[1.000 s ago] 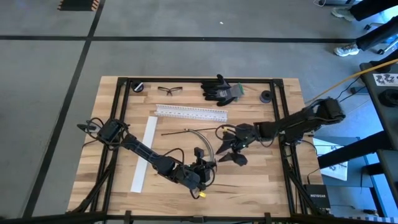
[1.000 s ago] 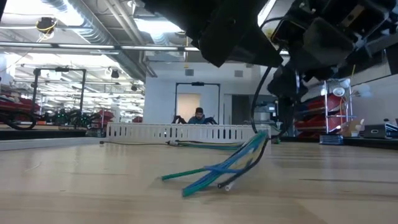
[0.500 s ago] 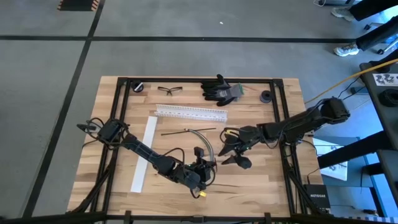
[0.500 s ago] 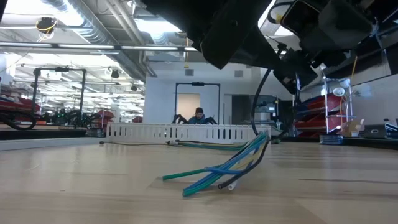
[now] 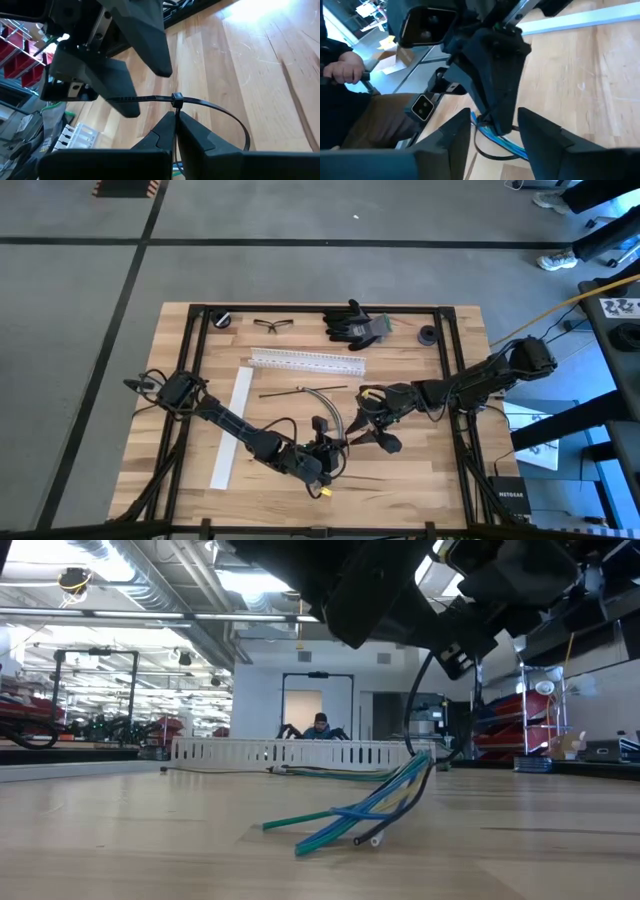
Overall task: Ziptie cables
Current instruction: Wrap the black zip tie on the cable
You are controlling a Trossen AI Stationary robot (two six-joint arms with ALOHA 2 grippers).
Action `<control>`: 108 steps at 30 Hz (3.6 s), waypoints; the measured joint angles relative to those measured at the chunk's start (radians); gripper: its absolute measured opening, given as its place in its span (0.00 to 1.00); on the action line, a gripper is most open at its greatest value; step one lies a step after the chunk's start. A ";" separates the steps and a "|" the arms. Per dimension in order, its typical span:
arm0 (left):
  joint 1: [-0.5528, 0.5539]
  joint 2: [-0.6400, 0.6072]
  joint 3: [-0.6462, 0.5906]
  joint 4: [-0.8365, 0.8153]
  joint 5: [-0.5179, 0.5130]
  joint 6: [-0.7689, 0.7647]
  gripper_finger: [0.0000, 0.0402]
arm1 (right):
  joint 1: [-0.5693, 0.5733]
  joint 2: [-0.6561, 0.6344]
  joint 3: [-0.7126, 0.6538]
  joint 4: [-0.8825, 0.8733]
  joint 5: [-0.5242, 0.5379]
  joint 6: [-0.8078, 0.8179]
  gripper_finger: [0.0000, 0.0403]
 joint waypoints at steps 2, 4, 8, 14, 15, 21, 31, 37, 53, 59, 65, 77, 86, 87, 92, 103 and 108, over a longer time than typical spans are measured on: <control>0.002 0.000 0.000 0.001 0.000 -0.002 0.00 | 0.006 0.000 0.000 0.002 0.000 0.007 0.32; 0.003 0.000 0.000 0.003 0.000 -0.006 0.00 | 0.015 0.000 0.000 0.013 0.003 0.011 0.30; 0.003 0.000 0.000 0.002 0.000 -0.006 0.00 | 0.027 0.000 0.000 0.031 0.016 0.011 0.26; 0.007 0.000 0.000 0.003 0.000 -0.011 0.00 | 0.026 0.000 0.000 0.022 0.045 0.012 0.23; 0.008 0.000 0.000 0.003 0.000 -0.015 0.00 | 0.026 0.000 0.000 0.022 0.046 0.012 0.23; 0.012 0.000 0.000 0.003 0.000 -0.018 0.00 | 0.026 0.000 0.000 0.022 0.058 0.010 0.22; 0.028 0.000 0.000 0.018 0.030 0.027 0.00 | 0.026 0.000 0.000 0.020 0.061 0.004 0.22; 0.026 0.000 0.000 0.027 0.030 0.064 0.00 | 0.026 0.000 0.000 0.019 0.062 0.004 0.22; 0.028 0.000 0.000 0.025 0.029 0.064 0.00 | 0.026 0.001 0.000 0.018 0.079 0.005 0.22; 0.028 0.000 0.000 0.025 0.029 0.061 0.00 | 0.026 0.001 0.000 0.018 0.078 0.007 0.22; 0.030 0.000 0.000 0.025 0.028 0.047 0.00 | 0.026 0.001 0.000 0.018 0.052 0.007 0.22; 0.040 0.000 0.000 0.014 0.043 0.035 0.00 | 0.054 0.046 0.002 0.027 0.066 -0.094 0.02; 0.041 0.000 0.000 -0.012 0.066 0.013 0.00 | 0.053 0.041 0.002 0.037 0.140 -0.180 0.00; 0.042 0.000 0.000 -0.021 0.065 0.006 0.00 | 0.053 0.042 0.001 0.037 0.157 -0.190 0.00; 0.042 0.000 0.000 -0.033 0.059 -0.009 0.00 | 0.080 0.041 0.001 0.038 0.290 -0.274 0.00; 0.043 -0.002 -0.061 -0.023 0.074 -0.075 0.00 | 0.079 0.010 0.000 -0.016 0.378 -0.256 0.00; 0.041 -0.002 -0.093 -0.036 0.101 -0.077 0.00 | 0.077 -0.075 0.025 -0.133 0.435 -0.287 0.00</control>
